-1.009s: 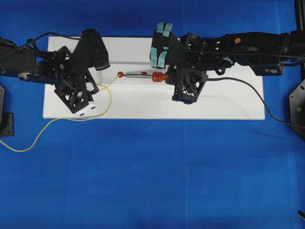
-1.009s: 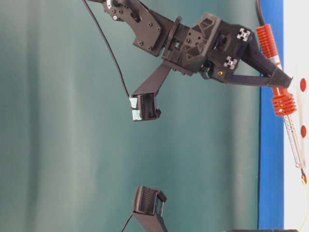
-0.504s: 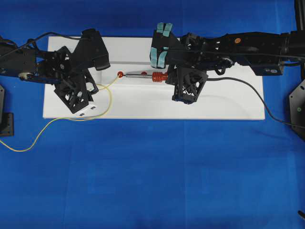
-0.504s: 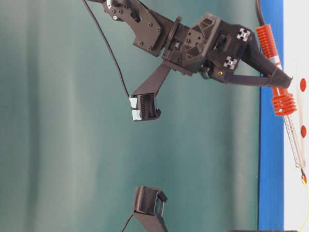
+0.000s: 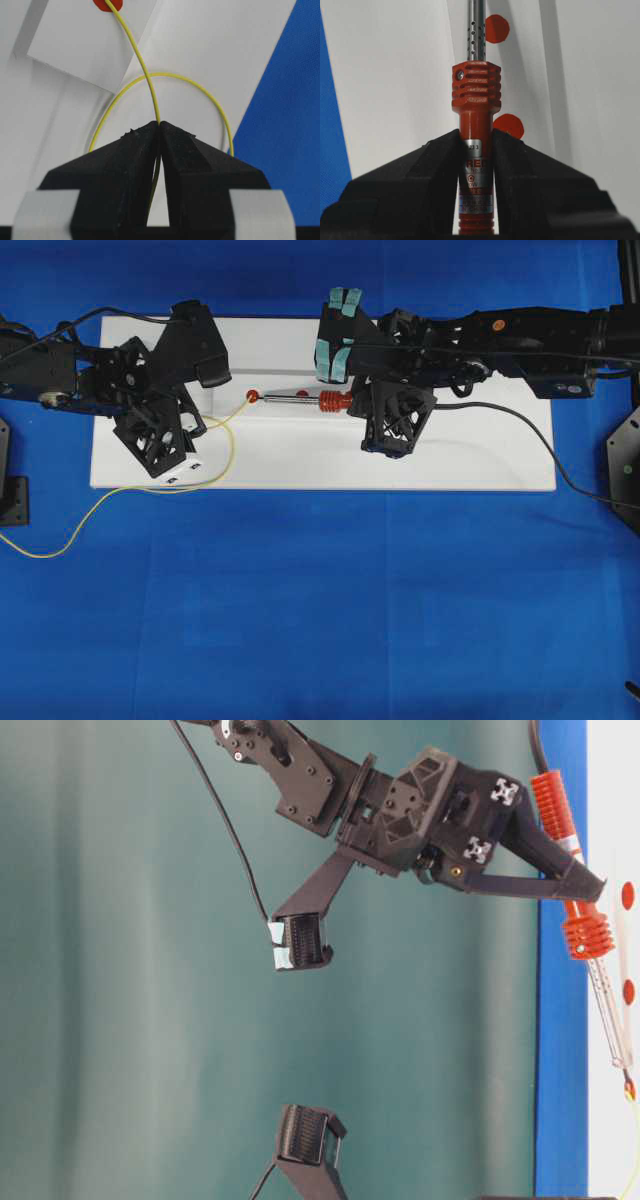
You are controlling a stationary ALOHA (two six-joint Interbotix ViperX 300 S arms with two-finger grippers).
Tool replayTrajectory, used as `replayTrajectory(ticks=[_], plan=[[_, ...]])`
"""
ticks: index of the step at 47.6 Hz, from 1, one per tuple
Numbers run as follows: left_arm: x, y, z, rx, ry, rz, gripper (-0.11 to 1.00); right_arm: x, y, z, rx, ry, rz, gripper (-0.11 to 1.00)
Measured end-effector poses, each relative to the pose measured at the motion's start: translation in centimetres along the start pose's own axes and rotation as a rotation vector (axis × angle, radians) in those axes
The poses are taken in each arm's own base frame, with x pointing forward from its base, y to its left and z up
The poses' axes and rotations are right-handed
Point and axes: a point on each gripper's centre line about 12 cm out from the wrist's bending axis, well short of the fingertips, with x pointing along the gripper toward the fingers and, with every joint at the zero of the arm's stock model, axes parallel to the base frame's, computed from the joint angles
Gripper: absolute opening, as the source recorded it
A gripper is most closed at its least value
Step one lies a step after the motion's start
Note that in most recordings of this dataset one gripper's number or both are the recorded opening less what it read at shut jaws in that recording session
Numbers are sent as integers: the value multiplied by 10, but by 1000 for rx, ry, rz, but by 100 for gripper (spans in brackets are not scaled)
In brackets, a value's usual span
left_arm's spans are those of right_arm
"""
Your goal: Touch the tip of the soldering iron to the tip of the solder at the mark.
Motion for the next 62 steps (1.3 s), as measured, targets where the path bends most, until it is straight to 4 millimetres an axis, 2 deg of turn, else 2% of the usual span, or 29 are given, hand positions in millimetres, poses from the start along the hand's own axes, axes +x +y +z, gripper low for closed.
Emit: replayTrajectory(ticks=[38, 48, 62], plan=[[-2, 0, 1, 5, -6, -2, 4, 0, 0, -1, 0, 2, 0, 6], [-32, -7, 6, 20, -77, -35, 4, 0, 0, 0, 1, 0, 1, 6], [-81, -10, -4, 28, -92, -55, 4, 0, 0, 0, -1, 0, -1, 6]])
